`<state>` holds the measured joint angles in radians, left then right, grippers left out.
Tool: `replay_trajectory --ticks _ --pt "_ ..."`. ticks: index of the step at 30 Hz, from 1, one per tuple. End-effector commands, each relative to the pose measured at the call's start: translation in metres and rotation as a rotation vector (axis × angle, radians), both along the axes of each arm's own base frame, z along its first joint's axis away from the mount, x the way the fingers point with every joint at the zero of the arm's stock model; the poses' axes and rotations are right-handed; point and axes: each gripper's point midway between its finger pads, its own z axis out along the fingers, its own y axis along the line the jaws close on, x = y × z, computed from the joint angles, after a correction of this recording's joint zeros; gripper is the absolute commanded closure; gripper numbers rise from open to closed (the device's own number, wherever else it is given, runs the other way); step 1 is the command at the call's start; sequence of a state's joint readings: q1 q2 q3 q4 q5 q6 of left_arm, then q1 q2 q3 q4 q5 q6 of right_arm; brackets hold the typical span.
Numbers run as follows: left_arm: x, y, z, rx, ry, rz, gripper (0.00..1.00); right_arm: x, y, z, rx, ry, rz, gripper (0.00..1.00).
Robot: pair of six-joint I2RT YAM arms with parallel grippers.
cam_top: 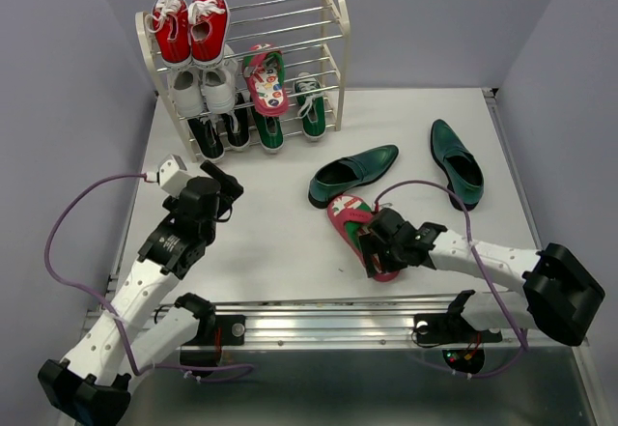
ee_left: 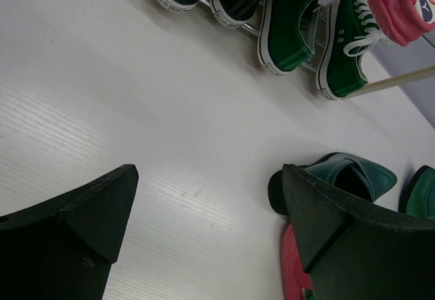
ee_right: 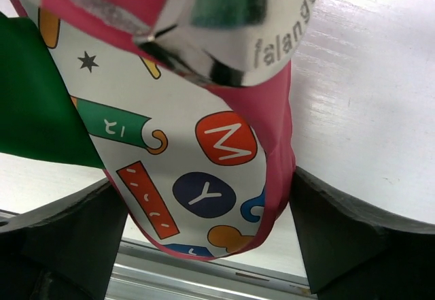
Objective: Place and organize the shoes onto the shoe shelf
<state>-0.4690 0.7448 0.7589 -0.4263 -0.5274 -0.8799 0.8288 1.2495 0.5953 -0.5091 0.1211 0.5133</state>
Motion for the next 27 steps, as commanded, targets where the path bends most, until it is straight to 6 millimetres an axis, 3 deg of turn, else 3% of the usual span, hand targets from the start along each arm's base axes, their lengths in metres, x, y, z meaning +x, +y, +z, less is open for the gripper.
replay_trajectory --ticks 1,4,5,7,8,18,20,24,27 --pt "0.004 0.003 0.022 -0.007 -0.056 0.015 0.01 0.009 0.024 -0.003 0.078 -0.058 0.022 0.15" --pt "0.003 0.004 0.023 -0.010 -0.063 0.020 0.01 0.013 0.030 0.009 0.097 -0.099 0.037 0.39" --pt "0.003 0.004 0.023 -0.011 -0.062 0.017 0.01 0.016 0.031 0.018 0.114 -0.124 0.029 0.64" --pt "0.003 0.004 0.022 -0.010 -0.063 0.020 0.01 0.019 0.033 0.032 0.126 -0.163 0.030 0.82" --pt "0.003 0.004 0.022 -0.009 -0.062 0.020 0.01 0.021 0.034 0.044 0.157 -0.194 0.034 0.85" --pt "0.005 0.004 0.021 0.001 -0.061 0.020 0.01 0.020 0.061 0.159 0.443 -0.408 0.176 0.99" --pt "0.005 0.006 0.020 0.005 -0.059 0.026 0.01 0.021 0.065 0.172 0.460 -0.429 0.192 0.99" --pt "0.003 0.008 0.020 0.011 -0.064 0.034 0.01 0.023 0.070 0.178 0.470 -0.437 0.218 0.99" --pt "0.002 0.010 0.019 0.012 -0.062 0.037 0.01 0.024 0.072 0.166 0.436 -0.410 0.229 0.99"
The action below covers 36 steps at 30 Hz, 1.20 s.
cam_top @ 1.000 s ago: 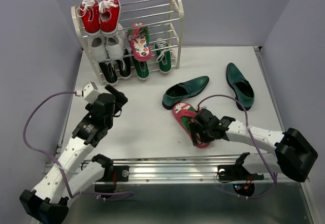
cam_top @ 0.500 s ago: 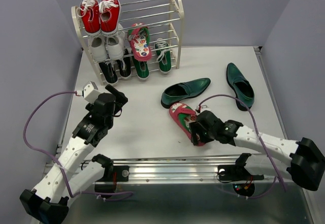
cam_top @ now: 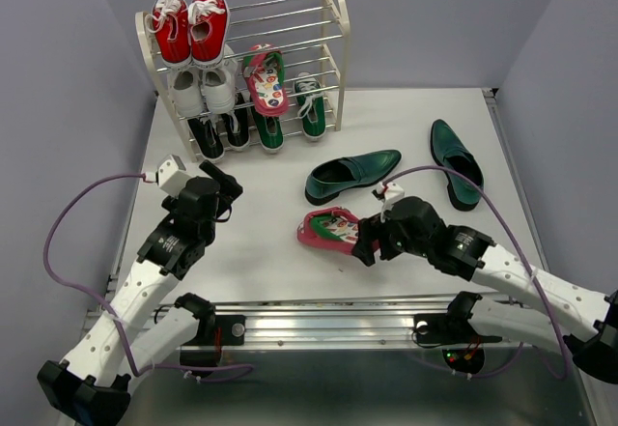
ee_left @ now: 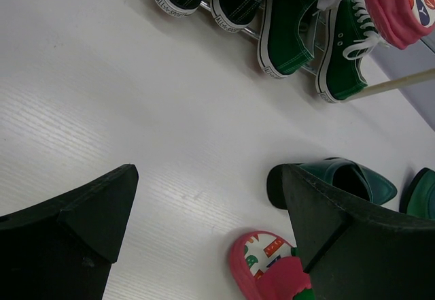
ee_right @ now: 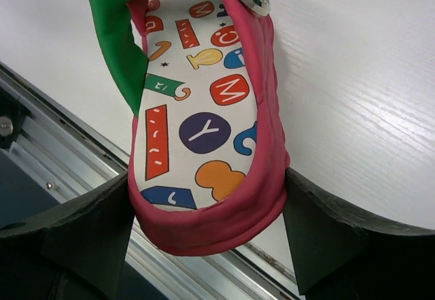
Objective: Place and organize the shoes onto the shoe shelf
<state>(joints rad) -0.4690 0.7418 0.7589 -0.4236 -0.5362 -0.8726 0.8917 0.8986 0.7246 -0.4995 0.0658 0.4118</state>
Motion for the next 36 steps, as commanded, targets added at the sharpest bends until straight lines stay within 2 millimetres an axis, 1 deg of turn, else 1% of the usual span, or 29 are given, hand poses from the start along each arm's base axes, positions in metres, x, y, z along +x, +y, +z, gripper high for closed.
replay_trajectory --ticks 1,2,3,4,5,6,7,8,9,10,11,12,13,15,16,17,18,19,20,22,24,25,29,32,33,34,36 --pt "0.001 0.008 0.020 0.001 -0.060 0.032 0.01 0.009 0.022 0.023 0.057 -0.059 0.056 0.99" --pt "0.000 0.009 0.019 0.002 -0.058 0.033 0.01 0.008 0.023 0.011 0.038 -0.020 0.051 0.99" --pt "-0.001 0.009 0.019 0.002 -0.059 0.033 0.01 0.001 0.024 -0.003 0.031 0.021 0.068 0.99" --pt "-0.002 0.011 0.019 0.002 -0.060 0.038 0.01 -0.007 0.028 -0.012 0.039 0.063 0.094 0.99" --pt "-0.003 0.011 0.018 0.004 -0.058 0.038 0.01 -0.013 0.030 -0.021 0.048 0.099 0.109 0.95" --pt "-0.003 0.012 0.018 0.004 -0.060 0.041 0.01 -0.024 0.035 -0.030 0.073 0.162 0.138 0.90" --pt "-0.003 0.012 0.019 0.003 -0.062 0.043 0.01 -0.032 0.036 -0.042 0.081 0.191 0.151 0.82" --pt "-0.003 0.012 0.018 0.002 -0.061 0.042 0.01 -0.039 0.038 -0.047 0.088 0.207 0.162 0.73" --pt "-0.003 0.012 0.017 0.003 -0.059 0.043 0.01 -0.042 0.041 -0.048 0.102 0.209 0.169 0.68" --pt "-0.003 0.012 0.016 0.004 -0.056 0.043 0.01 -0.044 0.040 -0.052 0.093 0.208 0.166 0.63" --pt "-0.002 0.012 0.017 0.002 -0.058 0.044 0.01 -0.046 0.037 -0.058 0.077 0.210 0.161 0.57" --pt "-0.002 0.010 0.015 0.002 -0.054 0.040 0.01 -0.046 0.037 -0.063 0.052 0.200 0.163 0.34" --pt "-0.001 0.010 0.015 0.000 -0.055 0.040 0.01 -0.043 0.035 -0.067 0.035 0.196 0.151 0.33" --pt "-0.001 0.008 0.013 -0.001 -0.048 0.034 0.01 -0.041 0.034 -0.075 0.001 0.185 0.150 0.08" --pt "0.000 0.008 0.012 0.000 -0.044 0.033 0.01 -0.040 0.034 -0.080 -0.019 0.181 0.145 0.00" --pt "-0.001 0.008 0.011 0.002 -0.039 0.033 0.01 -0.038 0.032 -0.091 -0.053 0.191 0.134 0.00" --pt "-0.001 0.008 0.011 0.000 -0.038 0.034 0.01 -0.035 0.032 -0.094 -0.078 0.175 0.128 0.00" --pt "-0.002 0.009 0.011 -0.004 -0.039 0.038 0.01 -0.036 0.035 -0.097 -0.092 0.167 0.144 0.00" --pt "-0.003 0.009 0.010 -0.001 -0.035 0.039 0.01 -0.033 0.034 -0.102 -0.113 0.156 0.140 0.00" --pt "-0.004 0.011 0.012 -0.003 -0.042 0.045 0.01 -0.025 0.037 -0.102 -0.135 0.104 0.152 0.00" --pt "-0.005 0.012 0.013 -0.004 -0.044 0.048 0.01 -0.024 0.038 -0.106 -0.156 0.099 0.172 0.00" --pt "-0.006 0.014 0.015 -0.004 -0.049 0.054 0.01 -0.024 0.043 -0.103 -0.153 0.087 0.188 0.00" --pt "-0.008 0.017 0.015 -0.005 -0.050 0.067 0.01 -0.019 0.050 -0.103 -0.166 0.063 0.207 0.00" --pt "-0.008 0.017 0.014 -0.001 -0.045 0.066 0.01 -0.020 0.054 -0.106 -0.194 0.057 0.210 0.00" --pt "-0.008 0.017 0.015 -0.002 -0.045 0.070 0.01 -0.024 0.055 -0.109 -0.215 0.049 0.215 0.00" --pt "-0.008 0.017 0.015 -0.002 -0.047 0.070 0.01 -0.022 0.054 -0.109 -0.220 0.044 0.204 0.00" --pt "-0.009 0.018 0.016 -0.002 -0.049 0.071 0.01 -0.024 0.057 -0.108 -0.232 0.035 0.202 0.00"
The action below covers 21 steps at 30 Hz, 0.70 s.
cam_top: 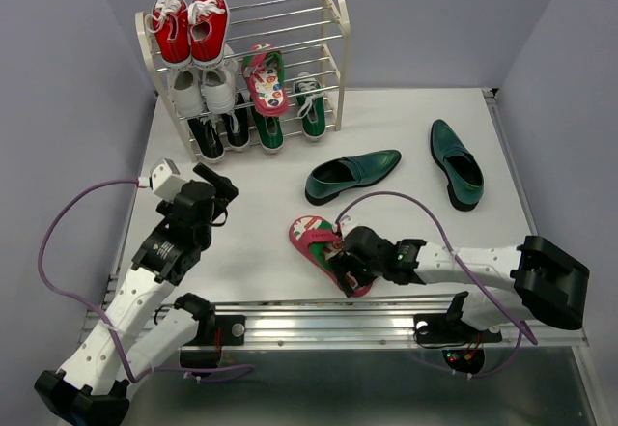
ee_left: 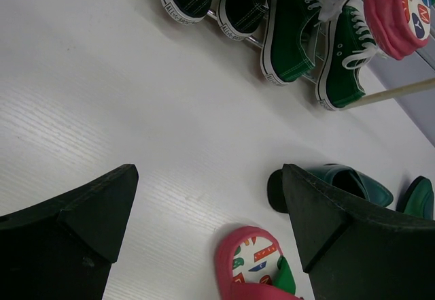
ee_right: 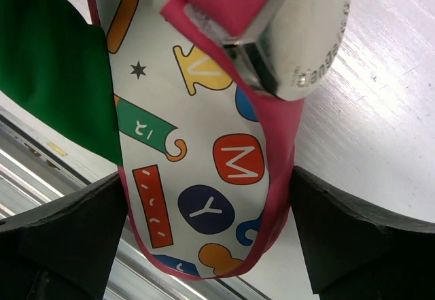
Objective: Place and organize the shoes onto the shoe shelf
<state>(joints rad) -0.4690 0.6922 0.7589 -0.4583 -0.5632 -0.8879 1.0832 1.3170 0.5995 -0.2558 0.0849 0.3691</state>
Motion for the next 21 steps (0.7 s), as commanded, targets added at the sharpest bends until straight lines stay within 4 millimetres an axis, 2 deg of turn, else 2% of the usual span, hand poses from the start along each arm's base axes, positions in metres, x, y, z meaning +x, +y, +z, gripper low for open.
replay_trajectory --ticks 1,3,6,7,8,9,10,12,15,17,21 --pt "-0.001 0.009 0.010 0.006 -0.029 0.041 0.01 0.014 0.024 0.017 0.041 -0.101 -0.003 0.00" --pt "-0.001 0.010 0.013 0.008 -0.032 0.044 0.01 0.013 0.022 0.016 0.018 -0.115 -0.026 0.01" --pt "-0.001 0.012 0.015 0.012 -0.037 0.051 0.01 0.014 0.021 0.018 0.019 -0.131 -0.047 0.17" --pt "-0.001 0.012 0.016 0.014 -0.037 0.052 0.01 0.015 0.022 0.021 0.026 -0.138 -0.048 0.27" --pt "-0.001 0.012 0.017 0.012 -0.041 0.051 0.01 0.016 0.023 0.025 0.036 -0.144 -0.054 0.66" --pt "-0.001 0.012 0.017 0.013 -0.041 0.052 0.01 0.018 0.026 0.033 0.059 -0.154 -0.054 0.87" --pt "-0.001 0.012 0.017 0.015 -0.041 0.050 0.01 0.019 0.032 0.042 0.084 -0.163 -0.045 0.97" --pt "0.000 0.012 0.019 0.013 -0.044 0.054 0.01 0.017 0.041 0.056 0.123 -0.173 -0.015 0.99" --pt "-0.001 0.013 0.019 0.015 -0.046 0.055 0.01 0.017 0.058 0.095 0.223 -0.211 0.043 0.99" --pt "-0.001 0.014 0.018 0.017 -0.044 0.062 0.01 0.018 0.063 0.113 0.260 -0.235 0.060 0.99" --pt "-0.001 0.014 0.018 0.019 -0.042 0.061 0.01 0.029 0.075 0.167 0.371 -0.342 0.074 0.99"
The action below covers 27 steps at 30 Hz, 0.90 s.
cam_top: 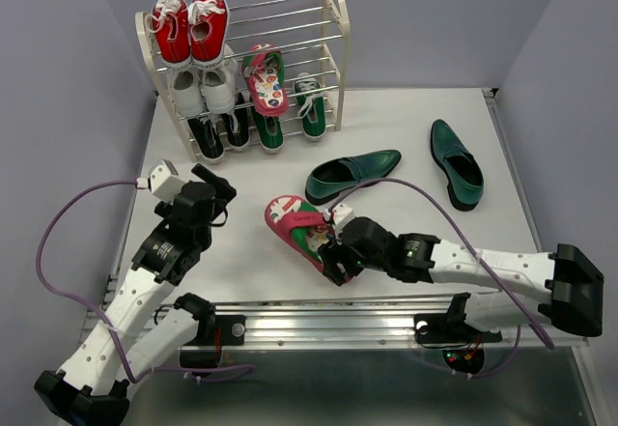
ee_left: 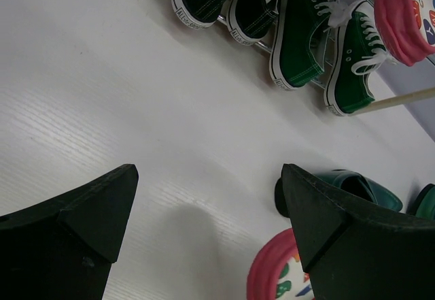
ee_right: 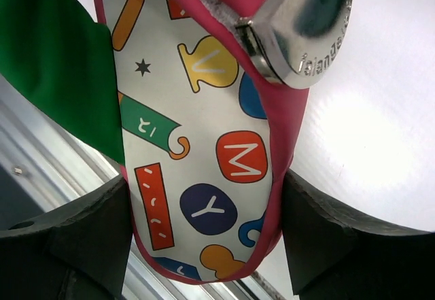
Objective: Place and organize the shoes onto the shoe shelf
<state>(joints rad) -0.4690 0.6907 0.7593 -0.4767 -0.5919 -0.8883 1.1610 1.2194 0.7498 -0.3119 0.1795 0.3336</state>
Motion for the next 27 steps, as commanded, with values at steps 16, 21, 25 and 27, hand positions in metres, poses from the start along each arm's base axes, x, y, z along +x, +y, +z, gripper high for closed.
replay_trajectory --ticks 16,21,25,27 --pt "-0.002 0.009 0.035 -0.012 -0.089 0.027 0.01 0.191 0.016 0.186 0.222 -0.417 -0.469 0.99" --pt "-0.002 0.008 0.039 -0.020 -0.099 0.020 0.01 0.234 0.005 0.211 0.206 -0.471 -0.529 0.99" --pt "-0.003 0.010 0.048 -0.016 -0.111 0.024 0.01 0.265 -0.003 0.228 0.206 -0.494 -0.555 0.99" --pt "-0.003 0.010 0.051 -0.010 -0.114 0.024 0.01 0.279 0.000 0.219 0.186 -0.480 -0.558 0.99"
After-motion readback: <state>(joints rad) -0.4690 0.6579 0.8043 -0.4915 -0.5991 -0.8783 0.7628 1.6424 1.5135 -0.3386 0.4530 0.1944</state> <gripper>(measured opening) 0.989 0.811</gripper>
